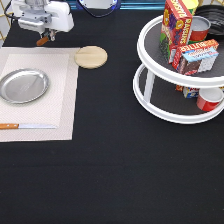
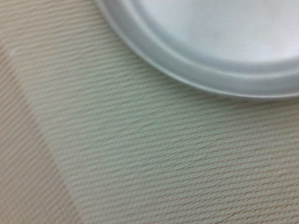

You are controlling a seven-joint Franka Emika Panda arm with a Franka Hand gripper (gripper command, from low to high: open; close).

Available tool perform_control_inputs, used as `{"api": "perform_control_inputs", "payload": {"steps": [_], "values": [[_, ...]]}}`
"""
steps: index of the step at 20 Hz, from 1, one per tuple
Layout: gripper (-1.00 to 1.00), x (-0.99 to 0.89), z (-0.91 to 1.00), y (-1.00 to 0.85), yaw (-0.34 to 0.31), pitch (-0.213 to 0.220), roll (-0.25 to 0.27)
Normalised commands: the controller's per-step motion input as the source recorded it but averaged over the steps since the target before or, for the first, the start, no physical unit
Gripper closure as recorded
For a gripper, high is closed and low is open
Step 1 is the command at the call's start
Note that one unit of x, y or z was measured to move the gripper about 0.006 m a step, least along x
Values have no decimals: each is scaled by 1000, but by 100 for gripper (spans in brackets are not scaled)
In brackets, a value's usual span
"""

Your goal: Arrange plate and fork

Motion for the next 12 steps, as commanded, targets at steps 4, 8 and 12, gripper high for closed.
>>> {"api": "perform_control_inputs", "payload": {"steps": [4, 8, 12], "values": [[100, 44, -48, -33, -310, -49, 13], [100, 0, -4, -292, -240, -10, 2], [100, 0, -49, -489, -181, 0, 0]]}}
